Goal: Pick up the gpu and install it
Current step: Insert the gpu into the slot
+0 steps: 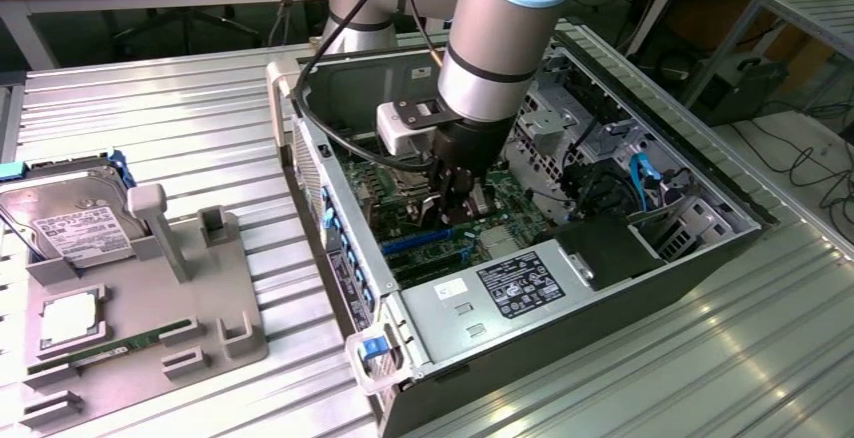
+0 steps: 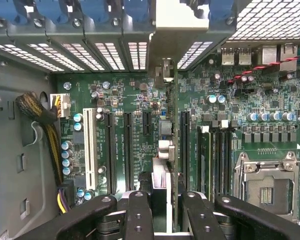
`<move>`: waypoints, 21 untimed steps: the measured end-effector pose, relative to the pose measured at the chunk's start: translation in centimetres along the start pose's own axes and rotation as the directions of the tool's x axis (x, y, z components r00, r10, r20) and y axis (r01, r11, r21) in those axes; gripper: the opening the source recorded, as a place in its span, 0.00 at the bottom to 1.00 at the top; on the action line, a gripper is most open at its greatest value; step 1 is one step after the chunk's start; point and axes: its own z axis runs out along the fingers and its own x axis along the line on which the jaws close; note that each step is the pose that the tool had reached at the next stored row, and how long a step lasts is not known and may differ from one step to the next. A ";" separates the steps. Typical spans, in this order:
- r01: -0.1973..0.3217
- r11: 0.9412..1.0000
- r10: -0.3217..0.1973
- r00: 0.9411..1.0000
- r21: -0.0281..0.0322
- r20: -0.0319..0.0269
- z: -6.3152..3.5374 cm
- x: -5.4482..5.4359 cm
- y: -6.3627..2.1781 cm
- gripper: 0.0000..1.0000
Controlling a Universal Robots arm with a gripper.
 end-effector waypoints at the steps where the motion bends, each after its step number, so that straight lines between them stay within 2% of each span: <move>1: 0.000 1.000 0.000 1.000 0.000 0.000 0.00 0.0 0.00 0.28; 14: 0.000 1.000 0.000 1.000 0.000 0.000 -0.14 0.0 0.01 0.28; 17: -0.005 1.000 0.005 1.000 0.000 -0.005 -0.15 0.0 -0.01 0.28; 21: -0.006 1.000 0.006 1.000 0.000 -0.005 -0.14 0.0 -0.01 0.28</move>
